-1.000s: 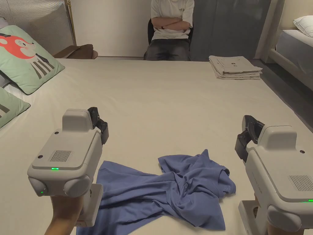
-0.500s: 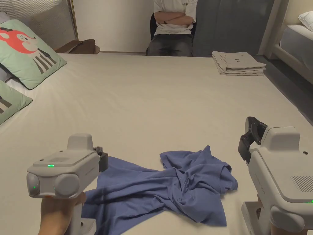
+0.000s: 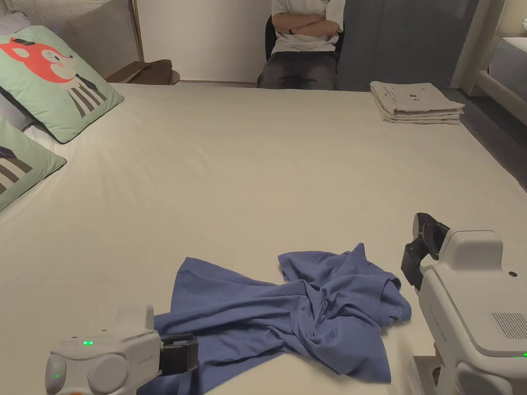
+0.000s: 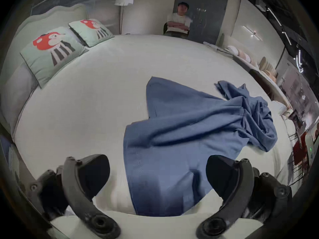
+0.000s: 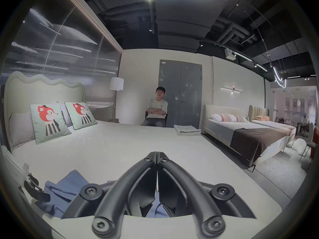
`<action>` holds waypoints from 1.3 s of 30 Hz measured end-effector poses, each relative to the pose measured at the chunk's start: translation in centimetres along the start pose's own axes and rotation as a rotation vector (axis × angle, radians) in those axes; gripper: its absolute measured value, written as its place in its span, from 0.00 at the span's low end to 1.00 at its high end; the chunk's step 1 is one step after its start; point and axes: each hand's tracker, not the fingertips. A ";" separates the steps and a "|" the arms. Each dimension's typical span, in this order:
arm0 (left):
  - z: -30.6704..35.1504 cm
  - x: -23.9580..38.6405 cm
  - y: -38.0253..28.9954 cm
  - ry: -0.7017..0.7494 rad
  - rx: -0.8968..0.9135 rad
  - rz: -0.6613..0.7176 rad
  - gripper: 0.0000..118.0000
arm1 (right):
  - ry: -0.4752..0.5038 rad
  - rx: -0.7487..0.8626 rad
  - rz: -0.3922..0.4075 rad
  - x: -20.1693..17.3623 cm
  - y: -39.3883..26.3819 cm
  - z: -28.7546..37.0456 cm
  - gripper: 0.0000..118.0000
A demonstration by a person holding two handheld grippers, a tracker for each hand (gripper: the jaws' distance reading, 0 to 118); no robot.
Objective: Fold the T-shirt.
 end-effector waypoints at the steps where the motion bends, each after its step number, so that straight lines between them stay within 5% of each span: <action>1: -0.1 0.0 -0.2 0.033 0.017 0.001 0.92 | 0.002 -0.003 0.001 0.0 -0.1 0.0 0.00; 5: -1.5 0.2 -0.6 0.065 -0.024 -0.041 0.88 | 0.007 -0.013 0.003 -0.1 -0.4 -0.1 0.00; 8: -2.0 0.8 -1.0 0.056 -0.015 -0.058 0.30 | 0.007 -0.017 0.004 0.0 -0.6 0.0 0.00; 11: -2.3 1.3 -1.2 0.048 -0.012 -0.066 0.06 | 0.002 -0.023 0.005 0.3 -0.7 0.0 0.00; 19: -0.8 1.4 -0.4 -0.014 0.061 -0.073 0.02 | -0.072 -0.216 -0.021 2.7 -3.0 -2.6 0.01; 21: -0.2 1.4 0.0 -0.030 0.087 -0.081 0.02 | -0.073 -0.313 -0.039 3.5 -4.1 -4.3 0.20; 24: 0.5 1.4 0.4 -0.067 0.129 -0.069 0.01 | -0.062 -0.499 -0.095 4.4 -6.2 -7.9 0.78; 26: 0.5 1.3 0.8 -0.087 0.135 -0.060 0.01 | -0.031 -0.603 -0.146 5.0 -8.0 -10.3 0.94; 32: 0.4 1.4 1.5 -0.115 0.143 -0.034 0.01 | 0.048 -0.789 -0.275 5.1 -11.2 -15.5 0.89; 34: 0.4 1.5 1.5 -0.115 0.142 -0.034 0.01 | 0.067 -0.791 -0.264 4.7 -11.8 -16.2 0.70; 37: 0.4 1.6 1.5 -0.116 0.134 -0.045 0.01 | 0.112 -0.827 -0.256 3.9 -12.3 -16.1 0.11; 39: 0.3 1.6 1.6 -0.119 0.131 -0.047 0.01 | 0.137 -0.791 -0.259 3.7 -12.3 -15.2 0.02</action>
